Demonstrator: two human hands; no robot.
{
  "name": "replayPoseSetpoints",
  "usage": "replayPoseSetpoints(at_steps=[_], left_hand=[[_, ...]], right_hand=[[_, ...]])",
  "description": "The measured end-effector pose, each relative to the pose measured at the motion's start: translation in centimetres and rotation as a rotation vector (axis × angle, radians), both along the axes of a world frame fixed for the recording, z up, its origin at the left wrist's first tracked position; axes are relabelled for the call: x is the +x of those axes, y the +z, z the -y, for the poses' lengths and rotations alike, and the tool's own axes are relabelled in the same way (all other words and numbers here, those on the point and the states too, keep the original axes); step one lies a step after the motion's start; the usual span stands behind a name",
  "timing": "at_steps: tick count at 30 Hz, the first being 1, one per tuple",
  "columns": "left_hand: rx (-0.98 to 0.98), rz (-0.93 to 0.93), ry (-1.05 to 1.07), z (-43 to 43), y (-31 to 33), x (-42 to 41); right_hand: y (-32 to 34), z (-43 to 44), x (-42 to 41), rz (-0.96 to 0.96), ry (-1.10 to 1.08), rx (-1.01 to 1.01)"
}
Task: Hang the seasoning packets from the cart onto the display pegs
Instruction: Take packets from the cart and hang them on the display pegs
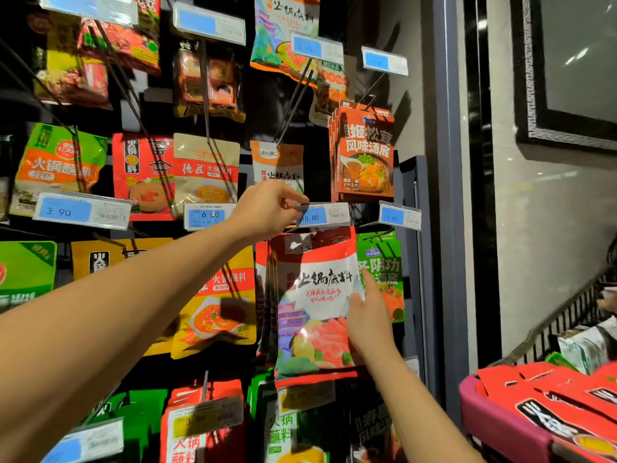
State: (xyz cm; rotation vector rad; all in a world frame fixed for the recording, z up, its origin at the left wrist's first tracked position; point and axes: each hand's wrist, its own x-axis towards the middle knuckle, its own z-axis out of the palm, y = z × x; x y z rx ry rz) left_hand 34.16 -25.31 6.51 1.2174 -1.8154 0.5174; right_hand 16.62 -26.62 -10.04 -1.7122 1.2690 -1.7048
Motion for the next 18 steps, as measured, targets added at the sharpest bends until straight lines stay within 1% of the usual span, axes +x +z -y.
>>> replayPoseSetpoints(at_steps=[2,4,6,8,12,15,18], left_hand=[[-0.018,0.003,-0.006,0.0,-0.2,0.1],[-0.049,0.044,-0.007,0.1,-0.5,0.1],[-0.089,0.089,0.007,0.2,-0.9,0.3],[-0.115,0.113,0.021,0.4,-1.0,0.5],[-0.118,0.114,0.03,0.5,-1.0,0.5],[-0.136,0.143,0.031,0.7,-1.2,0.7],[-0.079,0.182,0.02,0.6,-1.0,0.8]], right_hand=[[-1.9,0.3,0.0,-0.172,-0.063,-0.123],[-3.2,0.7,0.3,-0.356,-0.081,-0.091],[-3.4,1.7,0.8,-0.459,-0.094,-0.036],[-2.8,2.9,1.1,-0.483,-0.067,-0.006],[-2.0,5.0,1.3,-0.448,0.055,0.012],[-2.1,5.0,1.1,-0.41,0.025,0.041],[-1.6,3.0,0.3,-0.364,-0.021,0.045]])
